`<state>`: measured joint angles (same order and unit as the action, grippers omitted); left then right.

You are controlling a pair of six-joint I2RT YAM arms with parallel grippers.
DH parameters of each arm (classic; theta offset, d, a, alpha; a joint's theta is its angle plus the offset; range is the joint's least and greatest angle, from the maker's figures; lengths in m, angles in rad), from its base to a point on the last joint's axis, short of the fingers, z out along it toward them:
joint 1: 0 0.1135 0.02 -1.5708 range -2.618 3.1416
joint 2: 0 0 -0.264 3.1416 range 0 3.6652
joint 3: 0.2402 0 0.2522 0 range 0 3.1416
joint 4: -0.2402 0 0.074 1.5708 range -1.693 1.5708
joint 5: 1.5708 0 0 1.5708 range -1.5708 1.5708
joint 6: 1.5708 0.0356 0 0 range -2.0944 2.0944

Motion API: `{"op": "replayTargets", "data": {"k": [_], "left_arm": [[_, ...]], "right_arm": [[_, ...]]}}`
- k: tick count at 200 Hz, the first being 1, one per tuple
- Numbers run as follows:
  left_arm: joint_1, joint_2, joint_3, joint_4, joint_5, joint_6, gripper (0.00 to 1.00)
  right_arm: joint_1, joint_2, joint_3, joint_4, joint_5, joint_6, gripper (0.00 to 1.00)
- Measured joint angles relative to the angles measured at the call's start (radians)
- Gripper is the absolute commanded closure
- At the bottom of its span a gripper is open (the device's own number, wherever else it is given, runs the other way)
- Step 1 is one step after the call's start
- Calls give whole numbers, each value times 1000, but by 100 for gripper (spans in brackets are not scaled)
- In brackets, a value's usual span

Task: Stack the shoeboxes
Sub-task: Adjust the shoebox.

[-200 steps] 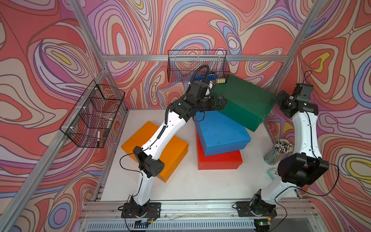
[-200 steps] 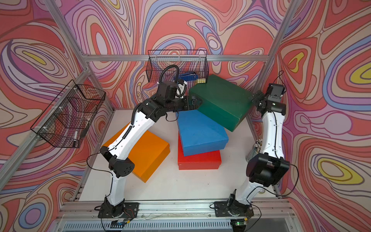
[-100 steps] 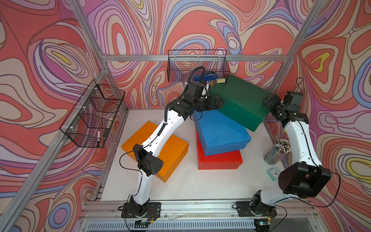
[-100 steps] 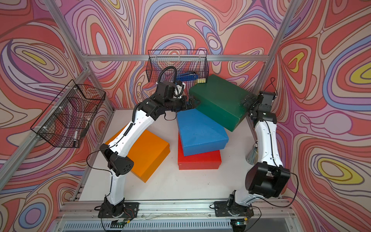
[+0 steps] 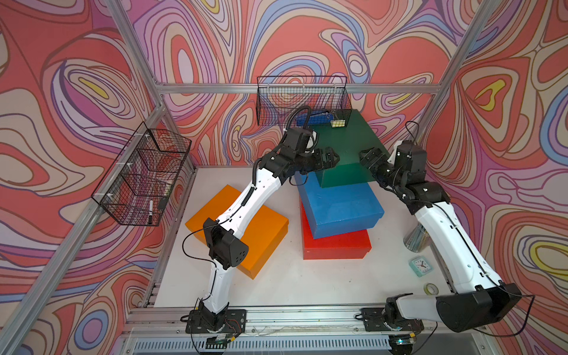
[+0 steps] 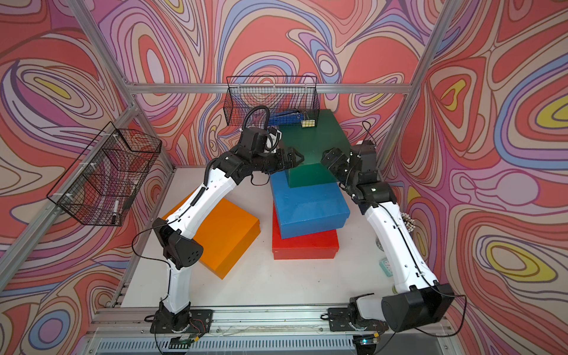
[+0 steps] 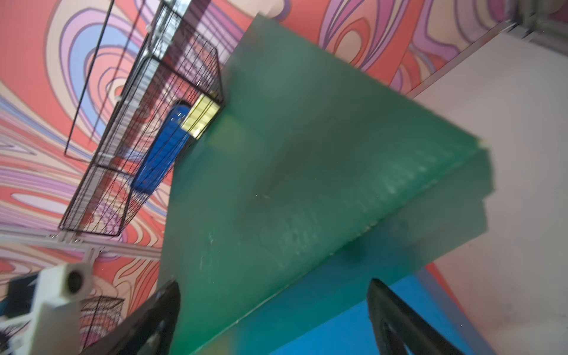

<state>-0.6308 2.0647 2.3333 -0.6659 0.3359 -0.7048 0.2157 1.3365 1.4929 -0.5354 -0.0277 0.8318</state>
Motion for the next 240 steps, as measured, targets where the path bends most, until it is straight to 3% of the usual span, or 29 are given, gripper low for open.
{"op": "replayTargets", "data": {"k": [37, 83, 121, 179, 208, 240], "left_arm": [[50, -103, -140, -3, -36, -13, 0], [159, -316, -320, 25, -87, -33, 0], [172, -339, -330, 155, -73, -35, 0], [170, -77, -209, 296, -3, -40, 0], [170, 27, -135, 317, 37, -56, 0], [166, 21, -167, 380, 90, -107, 0]], "right_arm": [[180, -21, -8, -81, 65, 3, 4], [179, -168, 12, -254, 356, -87, 4], [176, -170, 18, -174, 505, -219, 3], [123, 109, 17, 71, 395, -275, 3], [44, 151, 22, 156, 261, -242, 4], [2, 150, -31, 243, 133, -204, 7]]}}
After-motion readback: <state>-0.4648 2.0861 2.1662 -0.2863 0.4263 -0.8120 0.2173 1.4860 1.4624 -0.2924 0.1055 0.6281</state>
